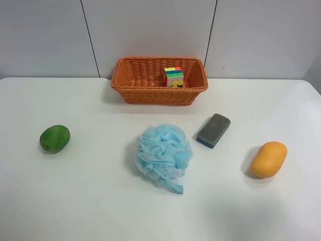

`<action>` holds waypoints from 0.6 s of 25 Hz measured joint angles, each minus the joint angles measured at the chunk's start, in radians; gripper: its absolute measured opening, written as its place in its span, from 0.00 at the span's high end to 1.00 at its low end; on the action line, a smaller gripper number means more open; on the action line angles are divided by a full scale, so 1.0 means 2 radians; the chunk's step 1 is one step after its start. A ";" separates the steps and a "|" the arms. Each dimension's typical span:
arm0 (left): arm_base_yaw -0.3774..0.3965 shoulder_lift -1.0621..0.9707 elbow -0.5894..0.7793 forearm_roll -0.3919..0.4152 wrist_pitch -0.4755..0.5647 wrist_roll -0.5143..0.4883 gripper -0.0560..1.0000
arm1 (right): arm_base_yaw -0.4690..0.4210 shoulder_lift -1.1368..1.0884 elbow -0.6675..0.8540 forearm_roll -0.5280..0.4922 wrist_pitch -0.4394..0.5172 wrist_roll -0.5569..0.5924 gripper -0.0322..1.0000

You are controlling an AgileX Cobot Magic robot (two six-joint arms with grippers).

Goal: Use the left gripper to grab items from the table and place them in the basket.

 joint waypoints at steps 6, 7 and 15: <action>0.000 -0.002 0.000 0.000 0.000 0.000 0.01 | 0.000 0.000 0.000 0.000 0.000 0.000 0.01; 0.000 -0.002 0.000 0.000 0.000 0.000 0.01 | 0.000 0.000 0.000 0.000 0.000 0.000 0.01; 0.000 -0.002 0.000 0.000 0.000 0.000 0.01 | 0.000 0.000 0.000 0.000 0.000 0.000 0.01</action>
